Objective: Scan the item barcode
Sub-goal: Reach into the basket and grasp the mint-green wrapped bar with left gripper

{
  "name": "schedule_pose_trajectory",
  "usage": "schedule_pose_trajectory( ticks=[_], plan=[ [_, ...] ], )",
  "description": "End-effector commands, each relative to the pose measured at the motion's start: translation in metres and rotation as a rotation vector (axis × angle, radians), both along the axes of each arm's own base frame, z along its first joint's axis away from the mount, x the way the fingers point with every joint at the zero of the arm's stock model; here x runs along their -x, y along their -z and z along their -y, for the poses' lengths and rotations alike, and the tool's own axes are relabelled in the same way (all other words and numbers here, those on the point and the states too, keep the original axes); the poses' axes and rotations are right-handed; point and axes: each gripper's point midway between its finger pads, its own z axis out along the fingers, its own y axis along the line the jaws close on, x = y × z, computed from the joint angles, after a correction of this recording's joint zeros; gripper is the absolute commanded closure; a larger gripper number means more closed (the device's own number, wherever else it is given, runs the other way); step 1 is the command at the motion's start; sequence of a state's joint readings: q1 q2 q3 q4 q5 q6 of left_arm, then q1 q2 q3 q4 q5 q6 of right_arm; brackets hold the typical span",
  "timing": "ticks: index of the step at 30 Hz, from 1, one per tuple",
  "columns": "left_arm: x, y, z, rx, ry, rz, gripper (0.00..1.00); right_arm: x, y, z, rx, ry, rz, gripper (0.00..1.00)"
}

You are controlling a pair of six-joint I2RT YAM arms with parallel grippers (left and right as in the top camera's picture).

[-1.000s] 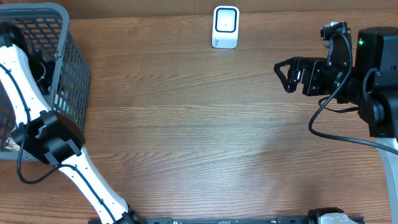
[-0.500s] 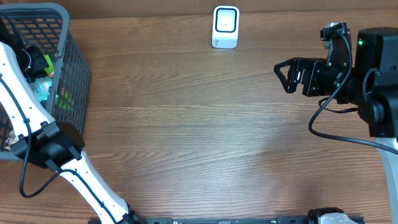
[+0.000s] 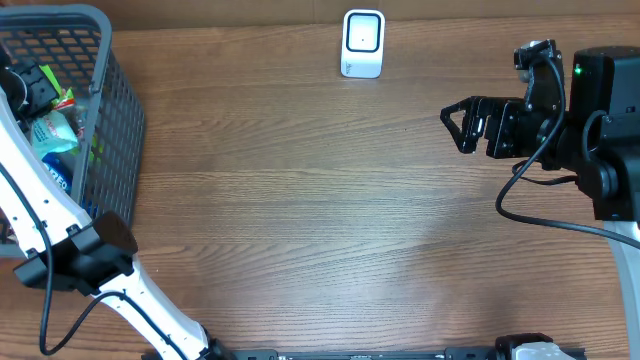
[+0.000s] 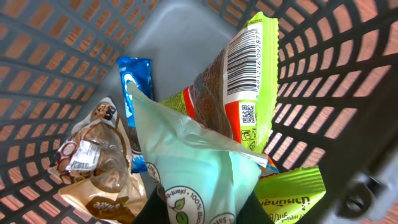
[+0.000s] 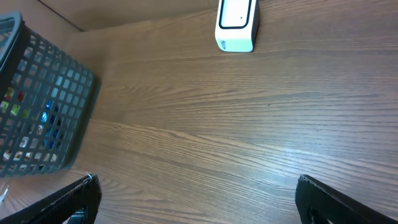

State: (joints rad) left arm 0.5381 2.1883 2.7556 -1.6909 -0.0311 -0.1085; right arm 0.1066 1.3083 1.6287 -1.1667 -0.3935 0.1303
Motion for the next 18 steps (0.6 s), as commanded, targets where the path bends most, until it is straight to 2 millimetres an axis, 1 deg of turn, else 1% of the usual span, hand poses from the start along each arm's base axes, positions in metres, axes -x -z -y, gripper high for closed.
schedule_pose_trajectory(
  ticks=[1,4,8,11,16,18],
  plan=[
    [0.011,-0.041,0.009,-0.038,-0.022,0.103,0.95,0.002,-0.011,-0.003,-0.009,-0.012,0.028,0.0],
    [0.016,-0.052,0.012,-0.051,-0.022,0.125,0.94,0.002,-0.011,-0.003,-0.008,-0.012,0.025,0.0],
    [0.019,-0.056,0.013,-0.056,-0.022,0.133,0.95,0.002,-0.011,-0.003,-0.008,-0.012,0.025,0.0],
    [0.019,-0.05,0.013,-0.044,-0.023,0.112,0.96,0.002,-0.01,-0.003,-0.008,-0.012,0.022,0.0],
    [0.021,-0.03,0.013,-0.015,-0.026,0.048,0.96,0.004,-0.008,-0.003,-0.007,-0.012,0.012,0.0],
    [0.022,-0.027,0.012,-0.015,-0.03,0.036,0.96,0.004,-0.008,-0.003,-0.007,-0.012,0.013,0.0]
  ],
)
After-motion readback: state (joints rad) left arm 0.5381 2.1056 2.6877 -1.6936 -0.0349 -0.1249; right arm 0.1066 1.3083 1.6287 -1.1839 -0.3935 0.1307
